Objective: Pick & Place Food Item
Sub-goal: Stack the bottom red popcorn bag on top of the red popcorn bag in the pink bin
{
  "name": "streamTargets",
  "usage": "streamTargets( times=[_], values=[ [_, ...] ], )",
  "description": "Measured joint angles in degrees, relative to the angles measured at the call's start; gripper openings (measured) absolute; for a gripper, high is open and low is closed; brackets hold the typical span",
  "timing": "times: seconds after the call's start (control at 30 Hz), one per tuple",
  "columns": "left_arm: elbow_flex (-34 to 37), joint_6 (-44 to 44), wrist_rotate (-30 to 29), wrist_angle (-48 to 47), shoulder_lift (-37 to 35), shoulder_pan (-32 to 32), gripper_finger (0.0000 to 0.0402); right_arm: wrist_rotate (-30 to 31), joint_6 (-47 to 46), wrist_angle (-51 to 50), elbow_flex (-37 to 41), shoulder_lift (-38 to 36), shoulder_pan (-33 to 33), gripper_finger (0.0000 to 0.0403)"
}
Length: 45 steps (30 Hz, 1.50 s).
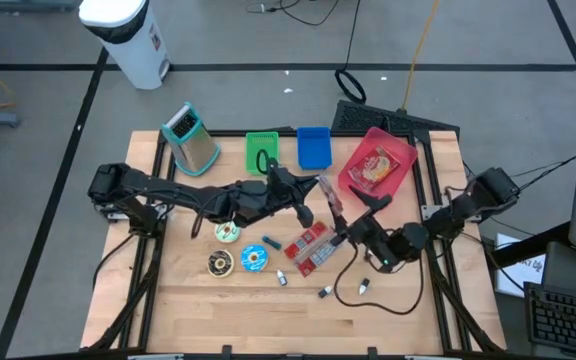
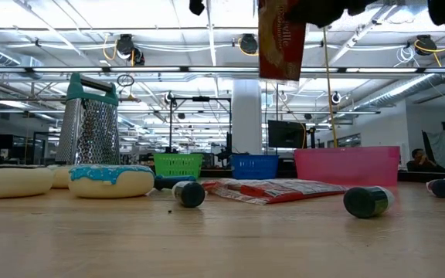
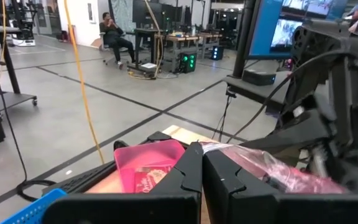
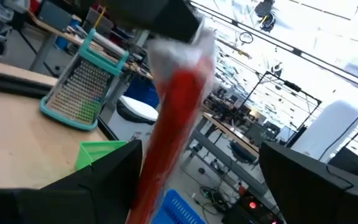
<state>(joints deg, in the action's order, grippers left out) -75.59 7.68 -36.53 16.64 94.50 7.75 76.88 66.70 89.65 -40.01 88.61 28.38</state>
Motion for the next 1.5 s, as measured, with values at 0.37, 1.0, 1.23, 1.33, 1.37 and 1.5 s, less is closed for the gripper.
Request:
streamTargets(
  times=[0.37,1.0,1.23,1.33,1.37,1.5],
  values=[
    [0.01,0.31,0.27,-2.01,0.01,0.0,0.0,0.3,-5.76,-3.96,-0.04,-5.69,1.33,0.0308],
    [0.0,0.24,0.48,-4.96,0.0,-0.7,0.0,4.4,-22.47,-43.68,-13.92,-11.14,1.37,0.0306],
    [0.0,-0.59,0.46,-5.23,0.0,-0.7,0.0,-9.49,-36.45,-51.53,-13.92,-11.22,3.39,0.0276],
    [0.0,-0.57,0.46,-5.98,0.0,-0.72,0.0,-7.71,-36.57,-51.47,-13.92,-12.44,2.64,0.0263],
    [0.01,-0.55,0.46,-6.37,0.01,-0.72,0.0,-7.65,-37.13,-51.9,-14.06,-13.05,2.4,0.0259],
    [0.0,-0.37,0.48,-7.39,0.0,-0.99,0.0,-8.04,-41.9,-62.64,-18.18,-15.13,2.09,0.025]
  ],
)
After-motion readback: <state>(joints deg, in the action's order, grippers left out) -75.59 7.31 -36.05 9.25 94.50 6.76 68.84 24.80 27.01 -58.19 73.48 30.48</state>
